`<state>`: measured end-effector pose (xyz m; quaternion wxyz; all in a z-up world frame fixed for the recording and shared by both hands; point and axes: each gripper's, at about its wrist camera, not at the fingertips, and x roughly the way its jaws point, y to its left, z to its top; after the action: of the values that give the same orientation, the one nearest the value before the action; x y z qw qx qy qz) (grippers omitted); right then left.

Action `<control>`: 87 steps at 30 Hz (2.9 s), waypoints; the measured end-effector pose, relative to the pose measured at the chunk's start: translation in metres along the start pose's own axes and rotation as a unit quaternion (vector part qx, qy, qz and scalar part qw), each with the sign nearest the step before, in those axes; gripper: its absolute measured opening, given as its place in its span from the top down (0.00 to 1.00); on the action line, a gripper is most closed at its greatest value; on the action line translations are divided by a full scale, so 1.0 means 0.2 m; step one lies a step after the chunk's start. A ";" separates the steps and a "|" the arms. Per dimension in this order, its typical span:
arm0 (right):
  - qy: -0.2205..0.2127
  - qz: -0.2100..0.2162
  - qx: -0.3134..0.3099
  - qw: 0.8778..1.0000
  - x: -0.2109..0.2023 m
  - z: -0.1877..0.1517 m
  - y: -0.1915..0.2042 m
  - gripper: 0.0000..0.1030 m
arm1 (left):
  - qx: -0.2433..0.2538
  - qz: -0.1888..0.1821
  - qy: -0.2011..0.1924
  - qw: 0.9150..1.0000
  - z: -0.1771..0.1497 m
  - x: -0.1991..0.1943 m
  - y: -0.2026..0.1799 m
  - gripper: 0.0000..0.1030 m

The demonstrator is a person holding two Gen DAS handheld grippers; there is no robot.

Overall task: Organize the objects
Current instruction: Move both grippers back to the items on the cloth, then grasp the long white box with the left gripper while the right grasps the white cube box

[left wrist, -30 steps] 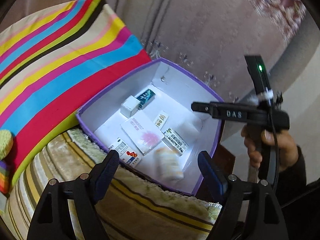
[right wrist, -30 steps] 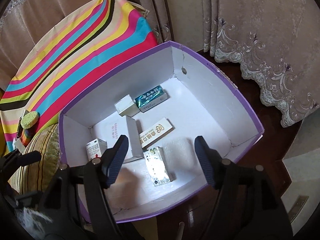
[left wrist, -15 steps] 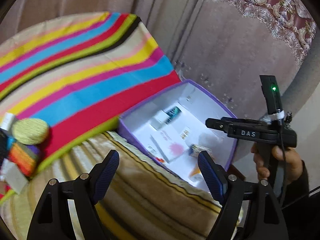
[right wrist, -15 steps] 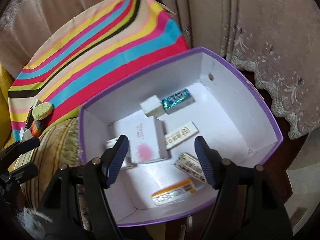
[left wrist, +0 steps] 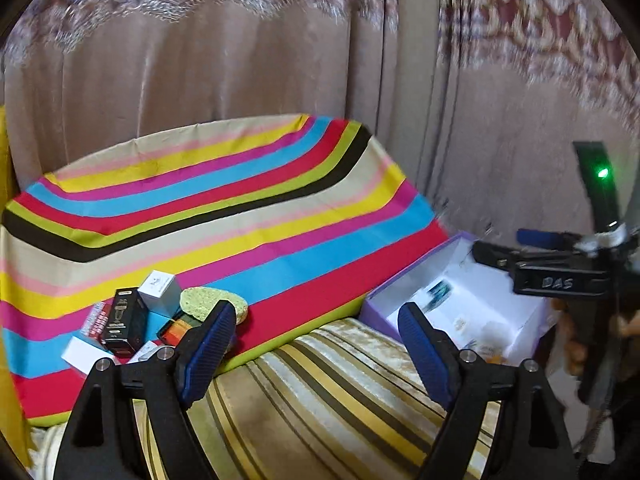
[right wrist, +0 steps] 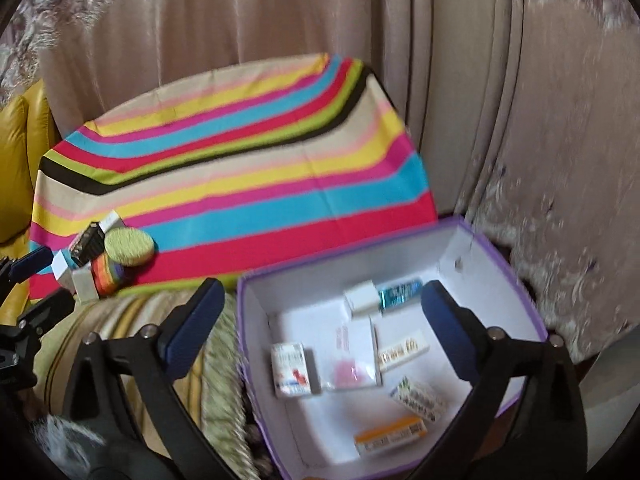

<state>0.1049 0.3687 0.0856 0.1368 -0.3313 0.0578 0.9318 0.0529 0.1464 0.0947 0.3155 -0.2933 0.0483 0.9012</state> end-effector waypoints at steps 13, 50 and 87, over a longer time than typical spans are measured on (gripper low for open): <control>0.004 0.101 -0.094 0.990 0.04 -0.02 0.42 0.01 | -0.113 0.073 0.011 0.991 -0.18 -0.17 0.47 0.16; 0.171 0.259 -0.189 0.932 0.54 -0.05 1.27 0.10 | -0.112 0.085 0.153 0.978 -0.26 0.16 1.14 0.15; 0.197 0.300 -0.244 0.901 0.59 -0.11 1.48 0.63 | -0.095 0.062 0.186 0.976 -0.30 0.27 1.17 0.15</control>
<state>-0.0565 0.1076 -0.0016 -0.2485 -0.4978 -0.0486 0.8295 -0.0902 -0.0274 -0.0085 0.2150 -0.4805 0.0384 0.8494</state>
